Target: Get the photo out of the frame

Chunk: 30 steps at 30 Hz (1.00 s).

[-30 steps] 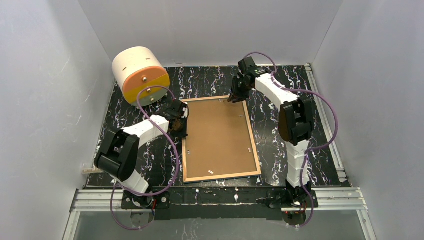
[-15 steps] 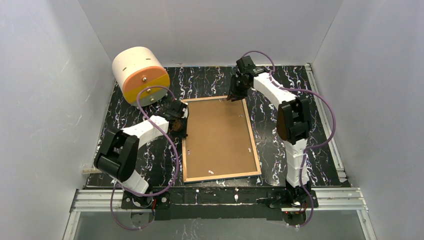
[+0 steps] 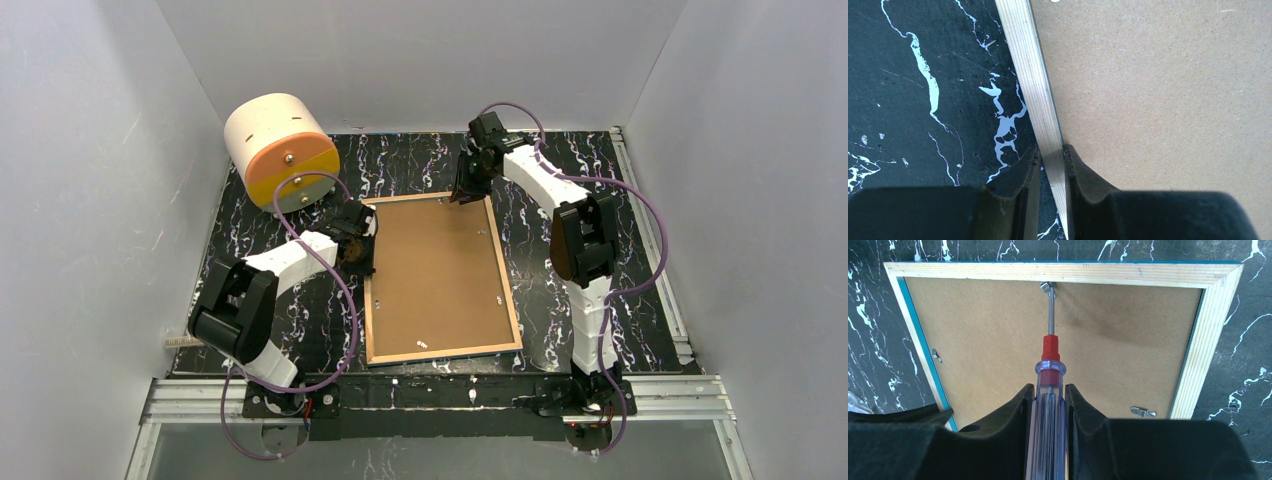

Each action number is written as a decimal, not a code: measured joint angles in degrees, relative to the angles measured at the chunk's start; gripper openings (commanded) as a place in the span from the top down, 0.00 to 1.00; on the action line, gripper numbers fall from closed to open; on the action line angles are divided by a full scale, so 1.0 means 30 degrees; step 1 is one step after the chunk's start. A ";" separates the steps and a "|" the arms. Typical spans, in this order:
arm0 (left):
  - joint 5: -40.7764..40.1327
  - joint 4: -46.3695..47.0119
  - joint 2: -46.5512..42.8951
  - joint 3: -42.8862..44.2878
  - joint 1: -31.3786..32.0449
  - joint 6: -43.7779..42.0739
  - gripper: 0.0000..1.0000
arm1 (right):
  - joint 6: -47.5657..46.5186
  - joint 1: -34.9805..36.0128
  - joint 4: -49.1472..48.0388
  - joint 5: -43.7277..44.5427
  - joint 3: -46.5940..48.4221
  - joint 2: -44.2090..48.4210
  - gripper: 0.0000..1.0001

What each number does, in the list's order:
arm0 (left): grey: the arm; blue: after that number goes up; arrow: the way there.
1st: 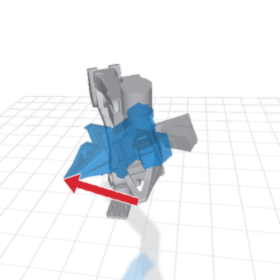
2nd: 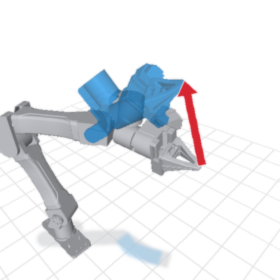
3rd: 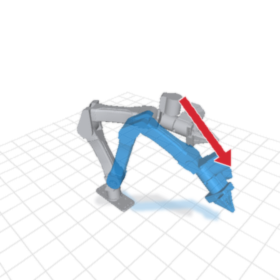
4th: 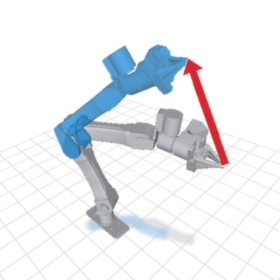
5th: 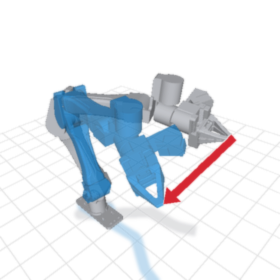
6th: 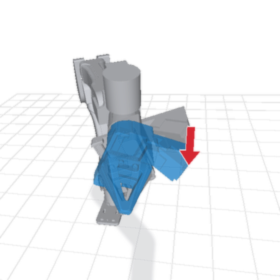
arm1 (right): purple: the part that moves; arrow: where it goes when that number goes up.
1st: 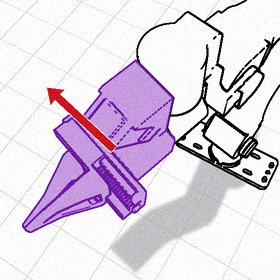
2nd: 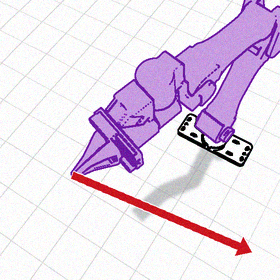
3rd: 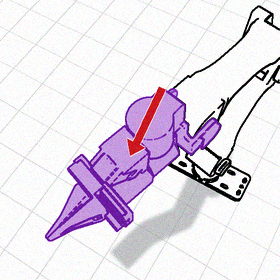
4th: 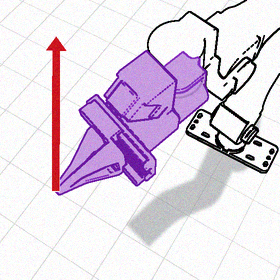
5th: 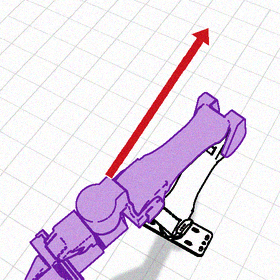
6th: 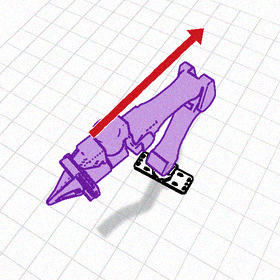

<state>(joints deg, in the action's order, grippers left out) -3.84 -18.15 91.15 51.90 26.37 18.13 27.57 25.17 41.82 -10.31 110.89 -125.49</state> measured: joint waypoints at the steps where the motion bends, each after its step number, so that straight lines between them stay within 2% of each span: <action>1: 0.0000 0.0000 0.0000 0.0000 0.0000 0.0000 0.98 | -0.0044 0.0000 0.0029 -0.0029 0.0036 -0.0029 0.99; 30: -0.0095 -0.0007 -0.0007 0.0000 0.0000 0.0000 0.98 | -0.0284 0.0007 0.0393 -0.0423 0.0262 -0.0197 0.99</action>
<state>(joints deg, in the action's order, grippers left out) -4.12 -18.17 91.13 51.90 26.37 18.13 26.72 25.19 43.00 -11.57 111.68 -126.08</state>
